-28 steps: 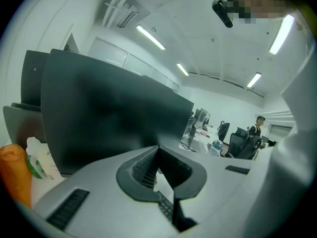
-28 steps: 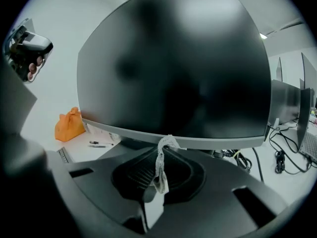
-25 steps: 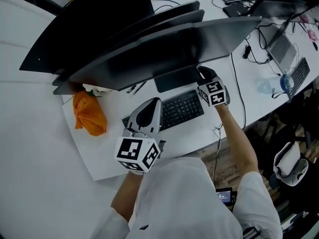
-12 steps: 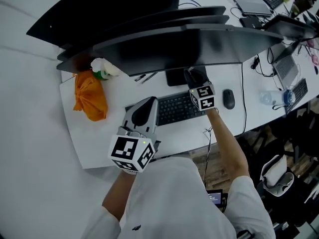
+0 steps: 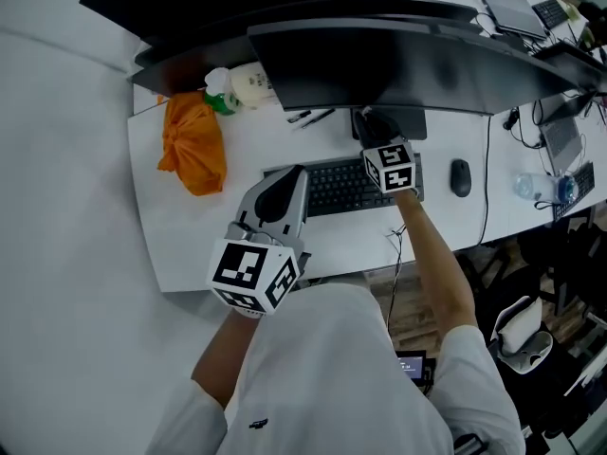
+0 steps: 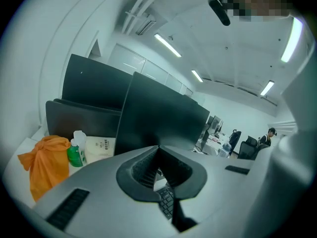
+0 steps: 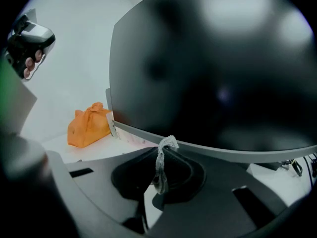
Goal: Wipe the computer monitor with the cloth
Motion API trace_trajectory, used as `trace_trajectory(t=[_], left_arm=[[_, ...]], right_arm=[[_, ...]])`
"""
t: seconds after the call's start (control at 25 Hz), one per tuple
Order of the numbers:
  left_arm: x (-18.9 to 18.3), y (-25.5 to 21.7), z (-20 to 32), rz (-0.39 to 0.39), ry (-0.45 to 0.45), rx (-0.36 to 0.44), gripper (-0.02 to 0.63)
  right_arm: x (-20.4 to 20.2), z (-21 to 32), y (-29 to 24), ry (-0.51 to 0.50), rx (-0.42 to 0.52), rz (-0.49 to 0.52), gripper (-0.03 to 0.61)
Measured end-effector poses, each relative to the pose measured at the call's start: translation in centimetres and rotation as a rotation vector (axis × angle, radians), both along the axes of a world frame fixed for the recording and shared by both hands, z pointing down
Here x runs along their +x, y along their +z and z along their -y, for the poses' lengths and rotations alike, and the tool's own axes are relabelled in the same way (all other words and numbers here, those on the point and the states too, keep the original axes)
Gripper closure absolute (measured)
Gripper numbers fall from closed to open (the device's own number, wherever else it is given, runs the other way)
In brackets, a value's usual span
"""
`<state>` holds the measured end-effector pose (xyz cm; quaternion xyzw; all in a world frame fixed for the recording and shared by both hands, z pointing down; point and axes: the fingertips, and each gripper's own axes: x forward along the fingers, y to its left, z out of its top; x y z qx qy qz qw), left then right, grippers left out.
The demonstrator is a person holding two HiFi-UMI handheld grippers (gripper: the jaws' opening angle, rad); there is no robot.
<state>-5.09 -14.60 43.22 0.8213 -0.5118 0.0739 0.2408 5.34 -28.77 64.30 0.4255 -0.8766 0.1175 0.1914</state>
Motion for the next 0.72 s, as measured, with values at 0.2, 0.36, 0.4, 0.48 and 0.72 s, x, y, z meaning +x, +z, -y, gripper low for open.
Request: trace_trajectory(t=[0.2,0.36,0.4,0.48,0.72], left_arm=[[-2.2,0.2,-0.7,-0.003,-0.023,-0.002,0.595],[-4.2,0.4,-1.4,-0.005,-0.039,-0.009,0.595],[-4.7,0.5,-1.5,-0.005,-0.044,-0.011,0.595],[-5.8,0.6,-1.8,-0.004,-0.053,-0.013,0.595],[-8.6,0.5,-2.6,-0.008,-0.078,-0.003,0.595]], right_arm=[[-3.5,-0.5,0.0,-0.023,0.002,0.012,0.548],[-6.2,-0.8,-0.1,-0.035,0.0,0.024,0.548],[-7.0,-0.9,-0.1,-0.036,-0.001,0.029,0.548],[-8.3,-1.0,-0.1,-0.037,-0.003,0.039,0.548],[-12.1,-1.4,-0.3,-0.031,-0.007,0.063,0.548]])
